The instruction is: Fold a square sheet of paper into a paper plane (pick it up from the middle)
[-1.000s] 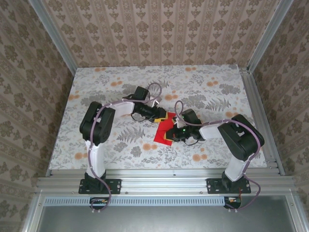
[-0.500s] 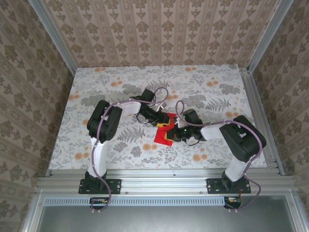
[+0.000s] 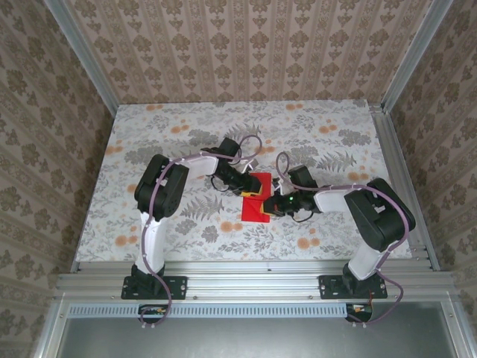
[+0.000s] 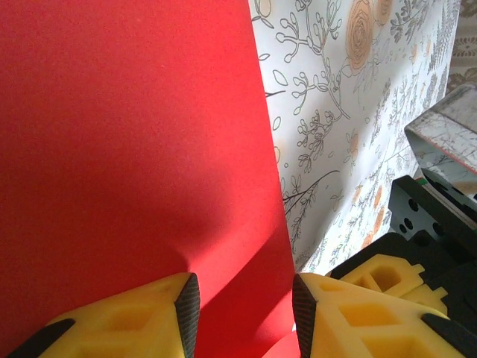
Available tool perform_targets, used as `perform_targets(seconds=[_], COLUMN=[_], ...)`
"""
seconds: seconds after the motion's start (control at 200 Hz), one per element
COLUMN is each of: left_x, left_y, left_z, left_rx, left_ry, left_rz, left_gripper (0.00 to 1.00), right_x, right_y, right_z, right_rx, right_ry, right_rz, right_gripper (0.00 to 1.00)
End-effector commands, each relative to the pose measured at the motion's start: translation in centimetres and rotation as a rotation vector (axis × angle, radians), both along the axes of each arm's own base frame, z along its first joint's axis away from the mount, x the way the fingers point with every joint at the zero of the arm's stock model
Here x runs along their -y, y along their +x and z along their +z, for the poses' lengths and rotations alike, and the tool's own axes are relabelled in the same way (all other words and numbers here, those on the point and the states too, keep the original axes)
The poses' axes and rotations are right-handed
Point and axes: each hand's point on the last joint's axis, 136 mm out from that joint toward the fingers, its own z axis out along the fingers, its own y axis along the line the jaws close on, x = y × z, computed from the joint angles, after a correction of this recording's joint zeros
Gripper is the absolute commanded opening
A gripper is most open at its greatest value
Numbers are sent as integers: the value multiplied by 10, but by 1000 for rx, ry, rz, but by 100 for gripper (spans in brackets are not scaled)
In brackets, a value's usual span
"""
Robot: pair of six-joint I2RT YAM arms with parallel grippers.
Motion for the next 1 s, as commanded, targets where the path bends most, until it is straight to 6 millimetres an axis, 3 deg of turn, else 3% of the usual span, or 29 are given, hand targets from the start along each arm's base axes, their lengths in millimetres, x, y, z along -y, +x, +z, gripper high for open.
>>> perform_targets(seconds=[0.0, 0.42, 0.995], left_x=[-19, -15, 11], left_y=[-18, -20, 16], left_z=[-35, -36, 3], left_rx=[-60, -68, 1], left_ry=[118, 100, 5], left_rz=[-20, -39, -5], left_gripper=[42, 42, 42], right_x=[4, 15, 22], right_y=[-1, 6, -4], right_z=[1, -6, -30], right_rx=[1, -4, -57], right_ry=[-14, -69, -102], right_rz=[23, 48, 64], right_gripper=[0, 0, 0])
